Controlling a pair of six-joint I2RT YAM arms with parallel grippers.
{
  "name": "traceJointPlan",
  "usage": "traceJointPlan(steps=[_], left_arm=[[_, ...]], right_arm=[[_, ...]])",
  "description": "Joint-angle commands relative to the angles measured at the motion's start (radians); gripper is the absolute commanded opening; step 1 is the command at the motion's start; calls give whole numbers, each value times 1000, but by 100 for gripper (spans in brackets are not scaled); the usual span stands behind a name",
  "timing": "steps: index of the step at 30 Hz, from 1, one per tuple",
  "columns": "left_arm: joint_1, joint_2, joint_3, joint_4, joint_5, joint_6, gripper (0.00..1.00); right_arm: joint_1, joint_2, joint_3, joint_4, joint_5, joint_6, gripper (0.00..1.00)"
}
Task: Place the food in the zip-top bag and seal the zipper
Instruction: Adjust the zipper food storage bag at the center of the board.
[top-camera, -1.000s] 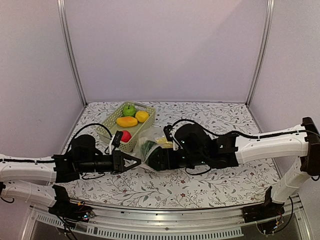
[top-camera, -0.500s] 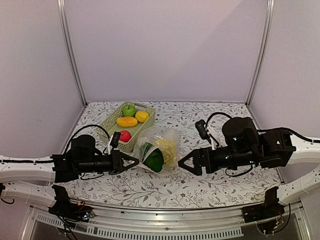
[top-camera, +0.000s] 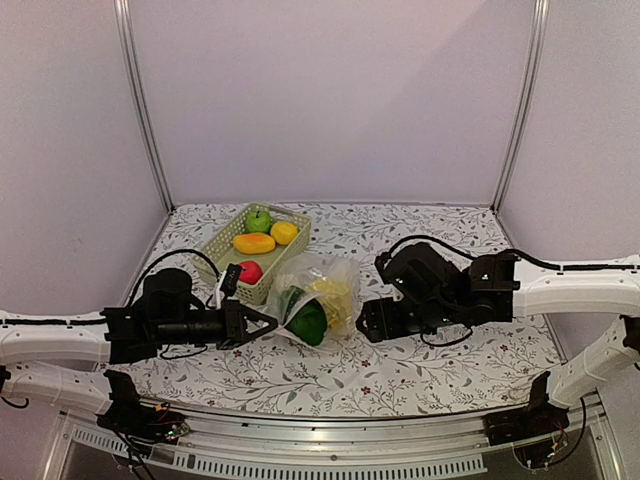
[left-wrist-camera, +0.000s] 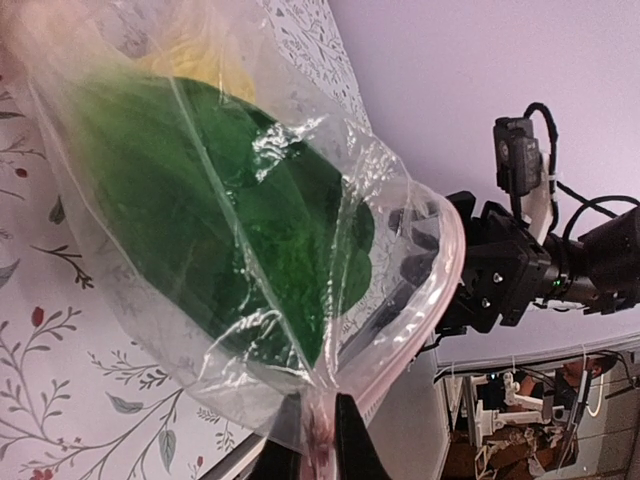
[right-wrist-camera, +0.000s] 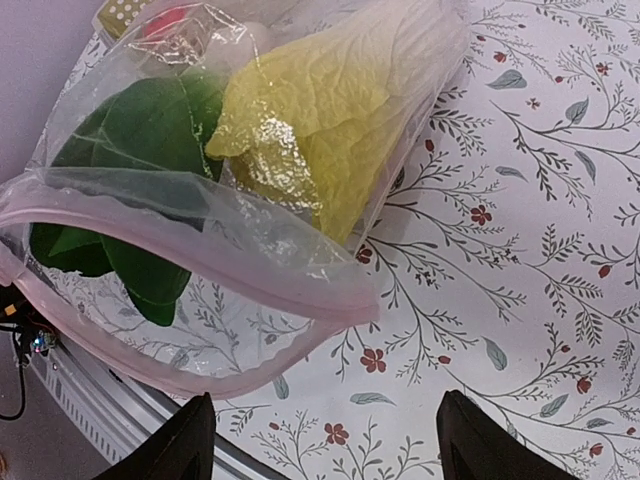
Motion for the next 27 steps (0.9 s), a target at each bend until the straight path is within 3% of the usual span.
traceJointPlan(steps=[1, 8, 9, 11, 16, 24, 27], left_arm=[[18, 5, 34, -2, 4, 8, 0], [21, 14, 46, -8, 13, 13, 0], [22, 18, 49, -9, 17, 13, 0], [23, 22, 55, -7, 22, 14, 0], [43, 59, 133, -25, 70, 39, 0], [107, 172, 576, -254, 161, 216, 0], [131, 166, 659, -257, 157, 225, 0]], right_arm=[[-20, 86, 54, 69, 2, -40, 76], [-54, 182, 66, 143, 13, -54, 61], [-59, 190, 69, 149, 13, -56, 55], [-67, 199, 77, 163, 13, -57, 32], [-77, 152, 139, 138, 19, -92, 0], [-76, -37, 455, -104, 26, -247, 0], [-76, -89, 542, -141, 14, -303, 0]])
